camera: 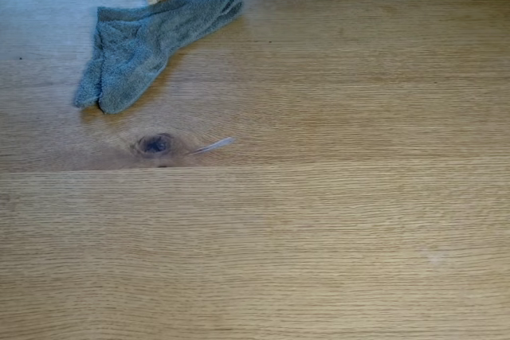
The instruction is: Clean the area in front of the robot
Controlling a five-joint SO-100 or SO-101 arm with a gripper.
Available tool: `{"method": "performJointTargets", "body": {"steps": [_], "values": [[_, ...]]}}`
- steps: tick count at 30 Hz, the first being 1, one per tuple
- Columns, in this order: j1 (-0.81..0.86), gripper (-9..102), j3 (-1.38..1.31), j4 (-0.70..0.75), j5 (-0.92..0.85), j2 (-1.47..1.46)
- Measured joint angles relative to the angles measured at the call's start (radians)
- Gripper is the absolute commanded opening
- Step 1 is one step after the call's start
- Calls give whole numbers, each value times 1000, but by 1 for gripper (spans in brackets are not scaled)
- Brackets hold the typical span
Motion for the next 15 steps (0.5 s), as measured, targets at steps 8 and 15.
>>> {"method": "performJointTargets", "body": {"steps": [8, 15], "values": [[31, 0, 0, 0, -71, -2], [32, 0, 0, 0, -75, -2]]}}
